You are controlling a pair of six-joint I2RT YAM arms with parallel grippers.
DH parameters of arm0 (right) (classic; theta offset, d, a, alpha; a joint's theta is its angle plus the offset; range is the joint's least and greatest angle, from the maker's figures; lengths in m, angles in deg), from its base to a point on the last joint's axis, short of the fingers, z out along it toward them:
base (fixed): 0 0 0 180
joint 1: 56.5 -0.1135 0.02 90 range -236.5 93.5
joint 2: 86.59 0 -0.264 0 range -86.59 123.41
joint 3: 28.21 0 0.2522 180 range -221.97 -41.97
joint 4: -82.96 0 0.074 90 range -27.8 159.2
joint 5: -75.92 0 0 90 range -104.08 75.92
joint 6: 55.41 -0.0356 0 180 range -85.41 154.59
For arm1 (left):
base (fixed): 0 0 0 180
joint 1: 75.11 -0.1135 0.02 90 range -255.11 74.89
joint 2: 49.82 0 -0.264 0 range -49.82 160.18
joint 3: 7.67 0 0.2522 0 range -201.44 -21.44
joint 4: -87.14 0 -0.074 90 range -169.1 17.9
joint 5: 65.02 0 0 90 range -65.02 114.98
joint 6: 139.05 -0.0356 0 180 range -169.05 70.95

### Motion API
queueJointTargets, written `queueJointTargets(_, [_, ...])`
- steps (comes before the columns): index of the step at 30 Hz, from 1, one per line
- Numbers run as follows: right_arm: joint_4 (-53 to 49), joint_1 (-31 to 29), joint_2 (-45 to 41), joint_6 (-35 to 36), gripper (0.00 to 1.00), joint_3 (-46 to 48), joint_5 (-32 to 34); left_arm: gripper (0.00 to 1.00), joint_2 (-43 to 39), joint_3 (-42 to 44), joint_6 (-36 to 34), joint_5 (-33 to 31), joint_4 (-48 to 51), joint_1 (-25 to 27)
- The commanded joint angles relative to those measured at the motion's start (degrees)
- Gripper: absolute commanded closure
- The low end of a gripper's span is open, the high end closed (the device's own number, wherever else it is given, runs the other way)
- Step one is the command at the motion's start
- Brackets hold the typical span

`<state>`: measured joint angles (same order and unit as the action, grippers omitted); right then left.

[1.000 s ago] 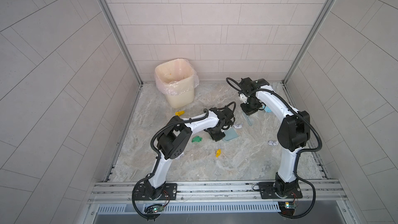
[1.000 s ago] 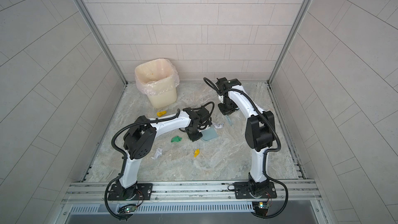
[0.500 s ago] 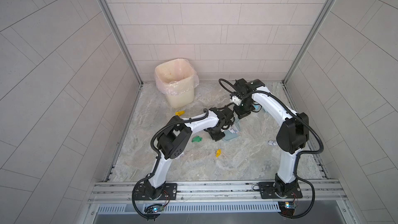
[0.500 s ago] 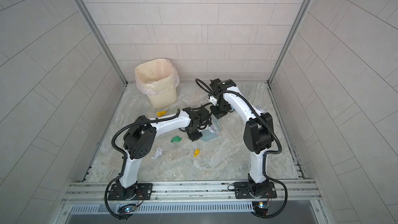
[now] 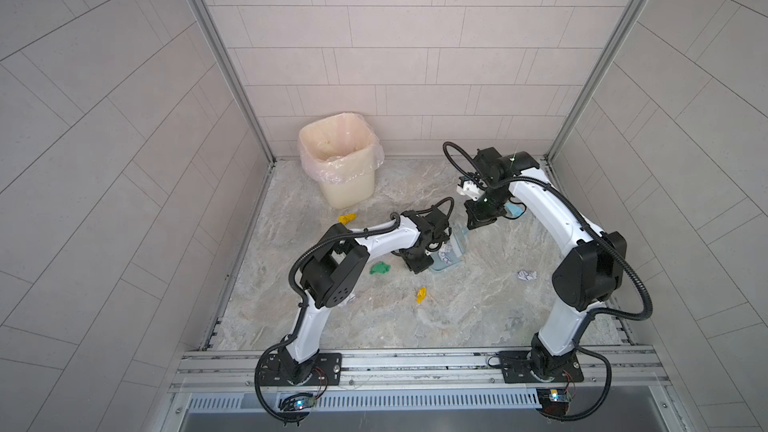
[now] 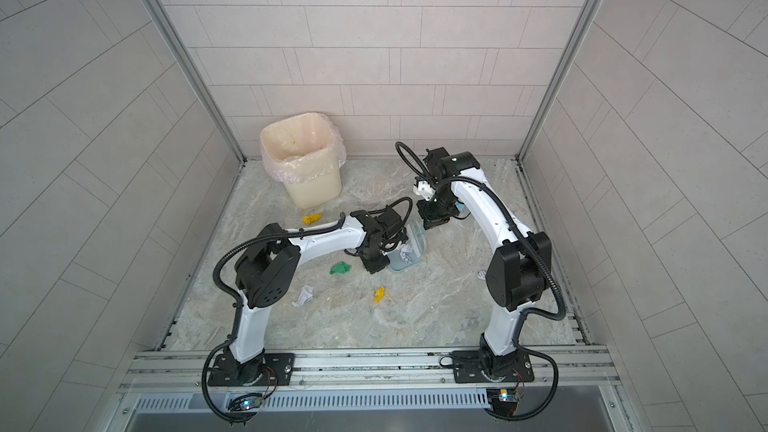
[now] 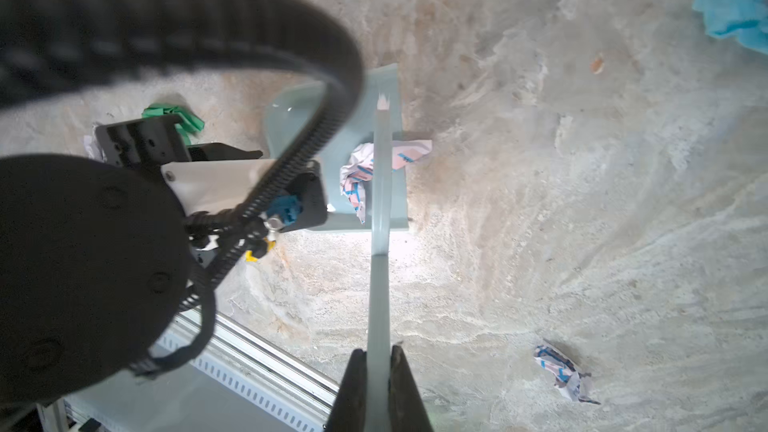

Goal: Sweep away the paper scraps from the table
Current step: 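Sweep the pink-and-blue printed paper into the dustpan with the right gripper's brush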

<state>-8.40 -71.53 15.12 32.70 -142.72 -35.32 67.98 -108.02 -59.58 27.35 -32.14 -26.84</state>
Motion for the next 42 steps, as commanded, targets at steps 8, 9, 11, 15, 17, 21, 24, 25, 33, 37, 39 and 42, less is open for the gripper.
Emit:
queueJointTargets(8, [1.13, 2.92, -3.02, -1.76, 1.0, 1.9, 5.77, 1.0, -2.86, 1.2, 0.64, 0.88, -1.44, -0.28])
queueJointTargets(9, [1.68, 2.52, -2.16, -1.95, 1.0, 1.97, 8.06, 1.0, -2.54, 1.08, 0.55, 0.88, -1.27, -0.28])
queueJointTargets(11, [2.55, 1.96, -0.44, -2.39, 1.0, 1.55, 11.43, 1.0, -1.99, 0.68, 0.36, 0.96, -0.89, -0.28])
queueJointTargets(15, [4.31, 0.5, 2.28, -3.46, 1.0, -0.92, 13.46, 1.0, -0.83, -0.92, 0.15, 1.0, 0.77, -0.28])
queueJointTargets(17, [3.97, -0.47, 4.0, -3.45, 1.0, -2.52, 14.34, 1.0, -0.47, -1.45, -0.02, 1.14, 1.3, -0.28])
queueJointTargets(21, [4.37, -1.79, 6.14, -3.57, 1.0, -3.58, 13.66, 1.0, -0.07, -1.92, -0.11, 0.97, 2.17, -0.33])
queueJointTargets(24, [4.73, -2.83, 6.73, -3.94, 1.0, -3.59, 12.6, 1.0, 0.12, -2.09, -0.04, 0.96, 2.45, -0.28])
queueJointTargets(25, [4.83, -3.1, 6.88, -4.08, 1.0, -3.49, 12.11, 1.0, 0.24, -2.22, -0.03, 0.96, 2.57, -0.28])
queueJointTargets(33, [6.73, -4.65, 5.2, -6.59, 1.0, -1.69, 3.19, 1.0, 0.99, -2.89, -0.02, 0.68, 3.49, -0.28])
queueJointTargets(37, [7.76, -4.66, 3.31, -8.14, 1.0, -0.49, -1.52, 1.0, 0.94, -2.82, 0.09, 0.55, 3.44, -0.28])
queueJointTargets(39, [8.24, -4.66, 2.24, -8.93, 1.0, -0.11, -3.52, 1.0, 0.79, -2.63, 0.17, 0.52, 3.2, -0.28])
queueJointTargets(42, [8.43, -4.25, 1.04, -9.81, 1.0, 0.12, -5.66, 1.0, 0.59, -2.23, 0.42, 0.42, 2.82, -0.28])
